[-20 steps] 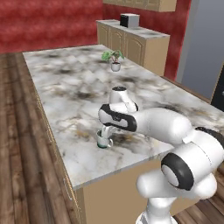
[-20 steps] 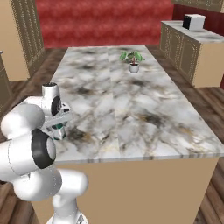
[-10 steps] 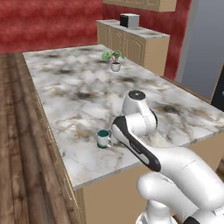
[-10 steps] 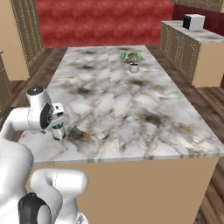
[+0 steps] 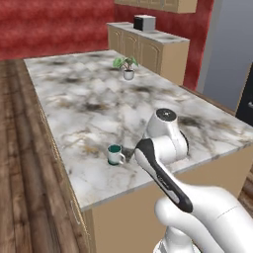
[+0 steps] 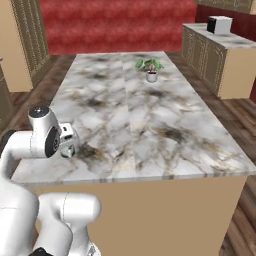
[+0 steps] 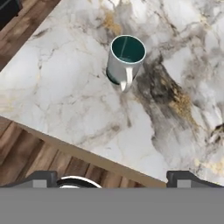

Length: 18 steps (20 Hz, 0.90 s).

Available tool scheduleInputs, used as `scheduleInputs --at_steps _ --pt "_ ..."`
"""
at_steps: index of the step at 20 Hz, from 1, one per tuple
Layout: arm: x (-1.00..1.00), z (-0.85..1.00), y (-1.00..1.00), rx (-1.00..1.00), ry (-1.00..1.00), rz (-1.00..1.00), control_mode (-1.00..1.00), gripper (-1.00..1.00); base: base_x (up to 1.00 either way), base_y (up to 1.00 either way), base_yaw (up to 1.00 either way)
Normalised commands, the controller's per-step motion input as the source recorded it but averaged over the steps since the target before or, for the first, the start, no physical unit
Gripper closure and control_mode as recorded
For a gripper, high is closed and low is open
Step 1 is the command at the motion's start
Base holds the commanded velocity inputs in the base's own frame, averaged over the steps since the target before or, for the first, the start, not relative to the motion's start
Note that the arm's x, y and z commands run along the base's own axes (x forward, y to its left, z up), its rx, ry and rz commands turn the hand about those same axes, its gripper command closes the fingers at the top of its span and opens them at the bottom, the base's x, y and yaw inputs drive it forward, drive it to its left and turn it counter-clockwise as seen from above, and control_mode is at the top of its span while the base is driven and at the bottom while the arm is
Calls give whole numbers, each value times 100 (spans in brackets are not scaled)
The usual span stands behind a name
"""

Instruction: Clear the mugs and bowl far away from the sink.

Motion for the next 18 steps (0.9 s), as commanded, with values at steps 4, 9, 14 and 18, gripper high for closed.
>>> scheduleInputs --at_steps 4,9,14,18 --pt "0 0 0 0 0 0 100 -100 -26 0 -65" --pt "0 0 0 0 0 0 100 -100 -3 0 -85" --pt "0 0 0 0 0 0 100 -100 0 0 -97" --pt "0 0 0 0 0 0 100 -100 0 3 -99"
